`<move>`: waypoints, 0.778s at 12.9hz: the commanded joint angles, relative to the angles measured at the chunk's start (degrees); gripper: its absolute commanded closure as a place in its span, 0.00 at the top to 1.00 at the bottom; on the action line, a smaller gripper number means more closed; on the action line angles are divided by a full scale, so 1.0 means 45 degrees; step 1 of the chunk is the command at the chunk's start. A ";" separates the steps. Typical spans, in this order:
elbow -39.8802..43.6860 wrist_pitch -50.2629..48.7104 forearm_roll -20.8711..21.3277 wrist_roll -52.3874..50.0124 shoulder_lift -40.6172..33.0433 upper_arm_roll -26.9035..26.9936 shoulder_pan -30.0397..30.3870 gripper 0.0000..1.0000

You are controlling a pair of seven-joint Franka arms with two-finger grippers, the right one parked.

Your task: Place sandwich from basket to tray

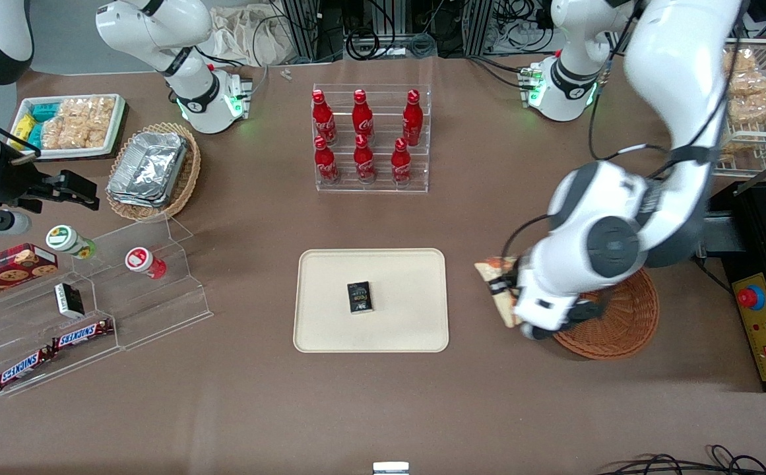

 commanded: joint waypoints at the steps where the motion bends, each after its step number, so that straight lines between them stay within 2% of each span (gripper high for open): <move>1: 0.0964 0.0690 0.0874 0.0280 0.1757 -0.0013 -0.0951 0.00; 7: 0.0984 0.1982 0.2904 0.1038 0.3362 0.0006 -0.2222 0.00; 10: 0.1217 0.2002 0.3044 0.1354 0.3577 0.0006 -0.2456 0.00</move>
